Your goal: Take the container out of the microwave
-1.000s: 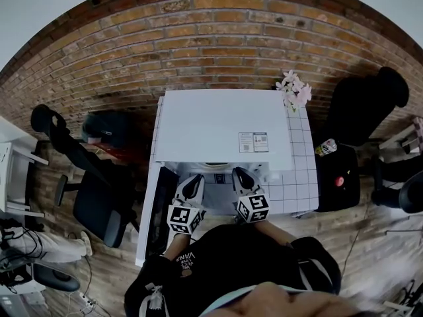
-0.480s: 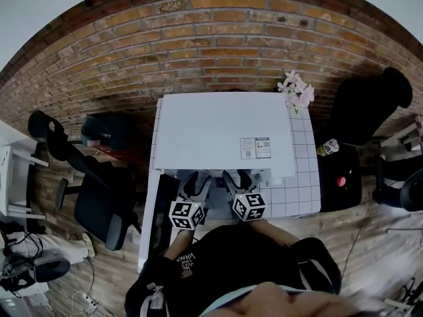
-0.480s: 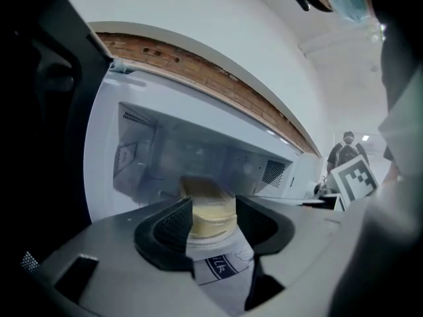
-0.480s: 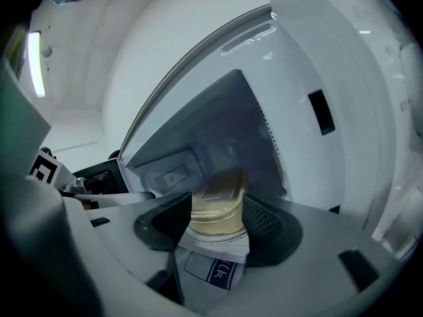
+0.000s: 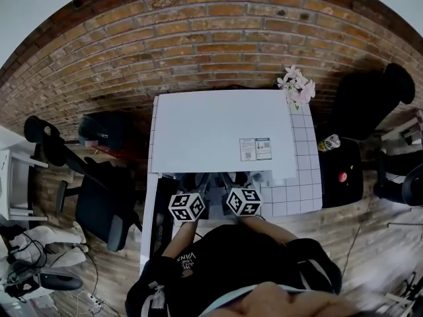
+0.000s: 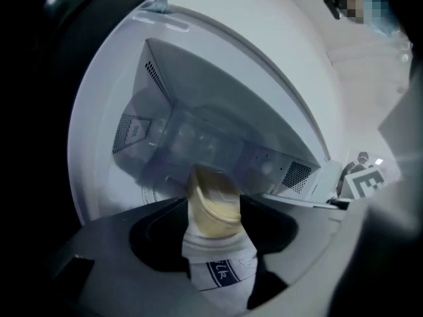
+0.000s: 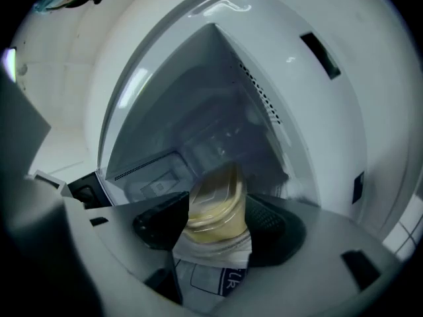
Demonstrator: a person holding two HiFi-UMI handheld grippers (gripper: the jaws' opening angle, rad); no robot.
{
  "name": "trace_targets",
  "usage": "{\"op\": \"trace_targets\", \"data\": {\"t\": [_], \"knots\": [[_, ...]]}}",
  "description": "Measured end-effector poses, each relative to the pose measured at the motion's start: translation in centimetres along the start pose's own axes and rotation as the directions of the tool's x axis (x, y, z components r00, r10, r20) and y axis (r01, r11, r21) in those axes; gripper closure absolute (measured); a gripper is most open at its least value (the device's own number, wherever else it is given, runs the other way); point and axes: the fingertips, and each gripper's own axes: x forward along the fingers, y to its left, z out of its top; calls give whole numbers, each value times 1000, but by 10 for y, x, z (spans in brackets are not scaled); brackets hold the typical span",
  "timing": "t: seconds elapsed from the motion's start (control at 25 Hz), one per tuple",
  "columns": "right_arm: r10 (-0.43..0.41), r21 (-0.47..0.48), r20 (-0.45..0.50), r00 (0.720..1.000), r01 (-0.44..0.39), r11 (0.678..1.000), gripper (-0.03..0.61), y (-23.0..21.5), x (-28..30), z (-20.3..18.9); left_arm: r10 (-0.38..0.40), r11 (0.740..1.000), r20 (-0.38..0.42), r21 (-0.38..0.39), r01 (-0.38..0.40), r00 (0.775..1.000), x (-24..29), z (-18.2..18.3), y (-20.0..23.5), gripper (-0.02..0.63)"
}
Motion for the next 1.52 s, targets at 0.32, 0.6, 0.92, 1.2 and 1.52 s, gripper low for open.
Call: {"op": "trace_targets", "data": {"t": [0.32,0.6,0.92,1.2,1.52], "knots": [[-37,110,18,999,35,993,333,-10,8,1,-3,995,-24,-99,0,1000,20,-6,9,373],[-41,121,-26,999,44,992,334,-14,18,-6,-5,987,-49,-159,-2,999,33,-8,13,373],[-40,218,14,999,35,975,334,-16,18,3,-14,978,-50,-208,4,999,36,-6,15,373],[-61,236,18,998,55,970,334,-19,24,7,-17,974,-48,-226,6,999,39,-6,14,373],[-63,185,-24,998,67,981,364,-21,27,0,-27,982,-60,-188,16,998,43,-4,16,380]]}}
